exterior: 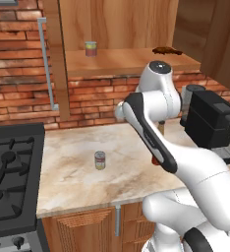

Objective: Pick the cans from the counter and place them in their designated side in the cabinet.

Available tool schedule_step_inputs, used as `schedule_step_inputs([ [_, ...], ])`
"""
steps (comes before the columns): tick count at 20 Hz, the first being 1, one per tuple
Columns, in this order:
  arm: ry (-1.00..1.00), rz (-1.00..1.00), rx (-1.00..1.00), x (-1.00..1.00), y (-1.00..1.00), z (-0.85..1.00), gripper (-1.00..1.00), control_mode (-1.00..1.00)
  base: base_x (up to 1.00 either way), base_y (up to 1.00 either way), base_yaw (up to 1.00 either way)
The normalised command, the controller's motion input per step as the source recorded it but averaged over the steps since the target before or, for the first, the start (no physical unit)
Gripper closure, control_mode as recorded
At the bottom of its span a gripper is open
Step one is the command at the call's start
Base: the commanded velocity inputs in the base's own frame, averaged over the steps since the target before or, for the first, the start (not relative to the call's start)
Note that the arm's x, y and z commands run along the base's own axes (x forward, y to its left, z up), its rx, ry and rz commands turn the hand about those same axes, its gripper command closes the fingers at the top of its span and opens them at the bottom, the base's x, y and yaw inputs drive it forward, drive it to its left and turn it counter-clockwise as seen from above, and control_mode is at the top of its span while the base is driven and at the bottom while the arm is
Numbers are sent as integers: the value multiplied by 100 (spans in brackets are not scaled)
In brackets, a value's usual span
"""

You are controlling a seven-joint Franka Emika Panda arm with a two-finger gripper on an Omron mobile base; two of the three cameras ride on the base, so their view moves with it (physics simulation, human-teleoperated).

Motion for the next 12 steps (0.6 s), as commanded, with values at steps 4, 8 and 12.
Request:
schedule_step_inputs([
  [4, -2, 3, 4, 0, 27, -8, -100, -100, 0, 0, 0],
  [8, 0, 5, 4, 1, 30, -14, -100, -100, 0, 0, 0],
  [12, 2, 4, 6, 6, 34, -15, -100, -100, 0, 0, 0],
])
